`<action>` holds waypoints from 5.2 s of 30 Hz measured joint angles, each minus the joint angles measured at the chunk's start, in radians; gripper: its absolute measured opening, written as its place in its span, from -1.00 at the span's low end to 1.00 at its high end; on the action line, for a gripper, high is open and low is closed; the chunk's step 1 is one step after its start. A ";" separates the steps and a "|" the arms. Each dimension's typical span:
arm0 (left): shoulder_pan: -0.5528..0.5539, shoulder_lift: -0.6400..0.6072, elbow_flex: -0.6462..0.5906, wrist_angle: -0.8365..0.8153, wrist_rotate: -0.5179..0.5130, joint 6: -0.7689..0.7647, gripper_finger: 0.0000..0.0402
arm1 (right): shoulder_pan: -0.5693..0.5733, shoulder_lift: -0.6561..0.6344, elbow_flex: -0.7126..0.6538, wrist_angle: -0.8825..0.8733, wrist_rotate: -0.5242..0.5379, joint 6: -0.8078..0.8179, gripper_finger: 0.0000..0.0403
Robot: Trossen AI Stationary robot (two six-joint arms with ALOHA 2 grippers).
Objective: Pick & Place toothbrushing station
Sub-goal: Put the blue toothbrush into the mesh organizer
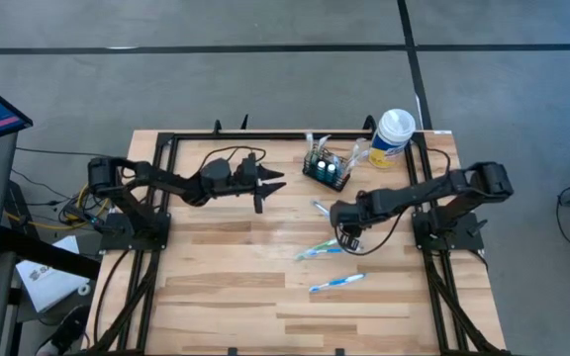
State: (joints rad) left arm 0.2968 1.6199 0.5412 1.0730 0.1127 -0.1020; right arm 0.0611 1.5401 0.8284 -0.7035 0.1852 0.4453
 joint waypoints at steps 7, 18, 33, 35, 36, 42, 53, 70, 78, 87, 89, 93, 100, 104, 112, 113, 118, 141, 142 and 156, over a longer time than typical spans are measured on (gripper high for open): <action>-0.018 0.001 0.001 -0.001 0.000 0.000 -0.35 | -0.012 0.005 0.000 0.004 -0.009 0.007 -0.49; -0.021 0.001 0.001 0.000 0.000 0.000 -0.37 | 0.004 0.005 0.000 0.005 -0.006 0.027 -0.49; -0.038 0.002 0.001 -0.003 0.000 0.000 -0.39 | -0.004 0.138 0.006 0.047 0.000 -0.008 -0.52; -0.038 0.002 0.001 -0.003 0.000 0.000 -0.40 | -0.003 0.130 0.005 0.048 -0.001 -0.008 -0.60; -0.038 0.002 0.001 -0.003 0.000 0.000 -0.40 | -0.003 0.122 0.005 0.049 -0.001 -0.008 -0.66; -0.043 0.002 0.001 -0.002 0.000 -0.007 -0.40 | 0.010 0.050 -0.001 0.034 0.017 -0.024 -0.94; -0.111 0.002 0.003 0.007 0.000 -0.007 -0.40 | 0.010 0.028 0.126 -0.048 0.033 -0.098 -0.99; -0.165 0.003 0.231 -0.466 0.077 -0.176 -0.40 | 0.107 0.037 0.299 -0.161 0.212 -0.192 -1.00; -0.119 0.003 0.291 -0.632 0.205 -0.342 -0.40 | 0.177 0.037 0.330 -0.179 0.280 -0.234 -1.00; -0.095 0.003 0.294 -0.711 0.328 -0.523 -0.40 | 0.242 0.037 0.330 -0.169 0.383 -0.239 -1.00; -0.095 0.003 0.295 -0.707 0.338 -0.544 -0.40 | 0.248 0.037 0.330 -0.163 0.391 -0.242 -1.00; -0.095 0.003 0.295 -0.705 0.379 -0.584 -0.40 | 0.253 0.051 0.331 -0.140 0.394 -0.266 -1.00; -0.101 0.003 0.295 -0.719 0.420 -0.622 -0.40 | 0.256 0.179 0.400 -0.203 0.425 -0.303 -1.00; -0.101 0.003 0.296 -0.764 0.430 -0.613 -0.40 | 0.259 0.268 0.513 -0.288 0.432 -0.325 -1.00; -0.111 0.003 0.296 -0.821 0.433 -0.602 -0.40 | 0.265 0.327 0.643 -0.304 0.418 -0.419 -1.00; -0.116 0.003 0.296 -0.828 0.433 -0.602 -0.40 | 0.266 0.327 0.653 -0.300 0.419 -0.425 -1.00; -0.137 0.003 0.296 -0.831 0.473 -0.603 -0.40 | 0.258 0.327 0.692 -0.305 0.429 -0.453 -1.00; -0.174 0.003 0.295 -0.928 0.478 -0.559 -0.95 | 0.253 0.327 0.695 -0.295 0.413 -0.483 -0.94; -0.174 0.003 0.295 -0.928 0.466 -0.555 -0.96 | 0.253 0.327 0.695 -0.295 0.404 -0.483 -0.92; -0.173 -0.006 0.294 -0.906 0.275 -0.431 -0.96 | 0.252 0.143 0.651 -0.203 0.332 -0.372 -0.35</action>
State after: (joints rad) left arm 0.1242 1.6140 0.8356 0.1666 0.3873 -0.5334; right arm 0.3130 1.6830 1.4795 -0.9069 0.5167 0.0733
